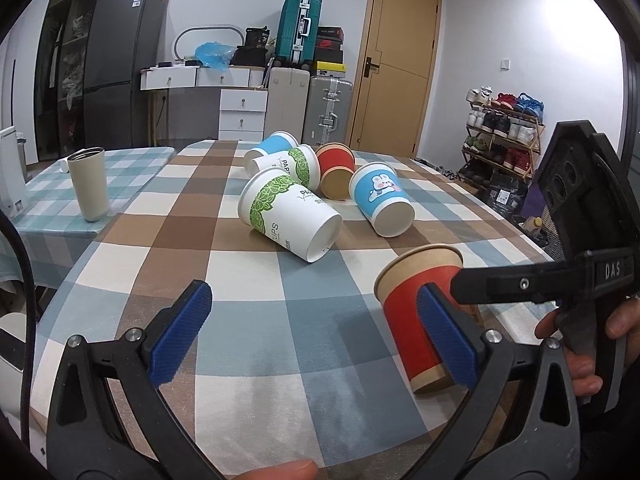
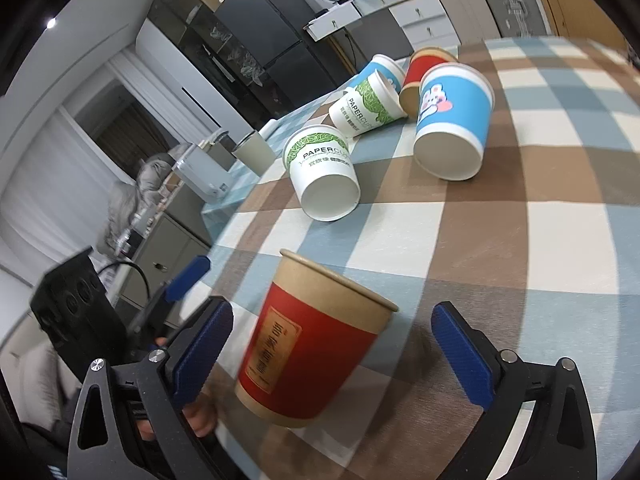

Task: Flip cup upright
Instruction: 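Rotate the left gripper to turn the red cup opening upward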

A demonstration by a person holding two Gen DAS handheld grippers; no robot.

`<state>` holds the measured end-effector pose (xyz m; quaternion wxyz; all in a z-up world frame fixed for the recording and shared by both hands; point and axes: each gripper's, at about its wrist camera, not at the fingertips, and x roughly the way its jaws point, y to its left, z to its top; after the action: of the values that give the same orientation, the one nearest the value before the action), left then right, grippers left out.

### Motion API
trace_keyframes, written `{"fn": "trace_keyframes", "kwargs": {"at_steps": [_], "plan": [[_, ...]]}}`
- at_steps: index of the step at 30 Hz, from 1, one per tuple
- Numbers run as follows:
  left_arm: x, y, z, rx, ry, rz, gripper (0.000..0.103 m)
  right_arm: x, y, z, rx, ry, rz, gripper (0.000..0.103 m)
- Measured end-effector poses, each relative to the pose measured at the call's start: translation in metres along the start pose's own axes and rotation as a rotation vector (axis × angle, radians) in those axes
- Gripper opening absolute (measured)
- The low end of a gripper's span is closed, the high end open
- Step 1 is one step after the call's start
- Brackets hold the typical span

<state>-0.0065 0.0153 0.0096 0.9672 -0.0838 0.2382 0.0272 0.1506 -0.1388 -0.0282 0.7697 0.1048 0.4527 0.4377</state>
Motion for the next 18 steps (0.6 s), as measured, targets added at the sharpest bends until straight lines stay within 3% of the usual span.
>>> {"fn": "trace_keyframes", "kwargs": {"at_steps": [8,18], "plan": [[0.002,0.003,-0.001,-0.008,0.000,0.010,0.102,0.009,-0.011,0.005,0.094,0.047,0.090,0.089],[0.004,0.001,-0.002,0.014,0.003,0.009,0.102,0.011,-0.027,0.004,0.171,0.065,0.174,0.069]]}}
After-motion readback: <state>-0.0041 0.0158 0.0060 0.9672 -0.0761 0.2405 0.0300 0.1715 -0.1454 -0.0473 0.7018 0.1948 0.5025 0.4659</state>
